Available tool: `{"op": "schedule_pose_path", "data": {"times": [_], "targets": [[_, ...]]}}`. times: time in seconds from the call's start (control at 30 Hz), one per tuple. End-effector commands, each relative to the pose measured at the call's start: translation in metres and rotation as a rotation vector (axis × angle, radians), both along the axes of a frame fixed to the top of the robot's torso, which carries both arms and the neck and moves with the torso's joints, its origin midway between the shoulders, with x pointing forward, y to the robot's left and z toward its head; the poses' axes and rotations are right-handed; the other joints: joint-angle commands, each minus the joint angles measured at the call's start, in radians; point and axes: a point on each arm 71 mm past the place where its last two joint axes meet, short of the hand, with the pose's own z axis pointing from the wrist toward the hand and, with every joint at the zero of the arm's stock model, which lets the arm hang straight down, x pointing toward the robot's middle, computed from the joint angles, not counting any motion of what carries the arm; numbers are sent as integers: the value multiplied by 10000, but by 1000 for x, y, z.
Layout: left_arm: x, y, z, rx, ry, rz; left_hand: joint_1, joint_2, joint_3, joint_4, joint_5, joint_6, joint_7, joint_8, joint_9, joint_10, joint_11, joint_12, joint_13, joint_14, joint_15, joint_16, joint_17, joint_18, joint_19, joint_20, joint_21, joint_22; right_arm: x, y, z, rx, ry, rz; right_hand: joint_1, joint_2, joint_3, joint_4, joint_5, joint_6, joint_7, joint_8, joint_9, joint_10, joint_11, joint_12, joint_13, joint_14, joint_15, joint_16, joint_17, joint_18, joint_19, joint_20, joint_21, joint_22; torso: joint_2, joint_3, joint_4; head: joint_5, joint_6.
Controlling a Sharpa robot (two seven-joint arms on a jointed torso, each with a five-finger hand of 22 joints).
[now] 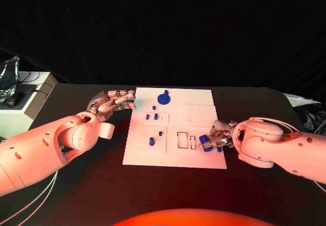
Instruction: Assemble the parts on the task board
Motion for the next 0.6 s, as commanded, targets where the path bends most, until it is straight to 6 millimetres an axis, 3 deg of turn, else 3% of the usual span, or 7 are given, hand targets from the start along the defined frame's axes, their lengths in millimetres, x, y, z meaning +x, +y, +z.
{"op": "schedule_pose_path", "data": {"times": [0.03, 0.17, 0.27, 0.37, 0.6], "targets": [[-1, -2, 0, -89, -20, -208, -29, 26, -27, 15, -29, 40, 24, -16, -9, -26, -16, -13, -8, -77, -2, -29, -13, -73, -52, -7, 29, -31, -3, -2, -8, -71, 121, -118, 614, 610, 859, -524, 248, -103, -45, -53, -66, -80, -39, -45, -8, 65, -51, -55, 21, -138, 664, -124, 60, 1334, -1, 3, -11, 34, -2], [-1, -2, 0, -85, -12, -206, -29, 26, -27, 15, -29, 40, 24, -16, -9, -26, -16, -13, -8, -77, -2, -29, -13, -73, -52, -7, 29, -31, -5, -1, -9, 585, 333, -574, 557, 373, 1882, -749, 1039, -115, -65, -68, -117, -90, -62, -57, -11, 63, -72, -73, 22, -157, 661, -151, 71, 1335, -5, 6, -3, 40, -3], [0, -2, 0, -83, -8, -204, -29, 26, -27, 15, -29, 40, 24, -16, -9, -26, -16, -13, -8, -77, -2, -29, -13, -73, -52, -7, 29, -31, -6, -1, -9, 1052, 583, -900, 262, 101, 2621, -994, 1135, -127, -66, -23, -93, -94, -53, -60, -10, 64, -68, -79, 37, -162, 654, -158, 68, 1334, -21, -8, -4, 46, -14], [0, -2, 0, -82, -3, -203, -29, 26, -27, 15, -29, 40, 24, -16, -9, -26, -16, -13, -8, -77, -2, -29, -13, -73, -52, -7, 29, -31, -7, -1, -7, 1445, 764, -1181, 82, 22, 2877, -1189, 1148, -125, -74, -18, -113, -102, -55, -81, -22, 59, -61, -100, 35, -164, 659, -145, 86, 1340, -26, -15, -9, 38, 0], [0, -2, -1, -81, 3, -197, -29, 26, -27, 15, -29, 40, 24, -16, -9, -26, -16, -13, -8, -77, -2, -29, -13, -73, -52, -7, 29, -31, -4, -1, 6, 2298, 887, -1776, 41, 0, 2916, -1243, 1227, -127, -71, -17, -118, -108, -62, -98, -31, 69, -62, -90, 49, -165, 656, -148, 100, 1343, -26, -18, -24, 18, 47]]}}
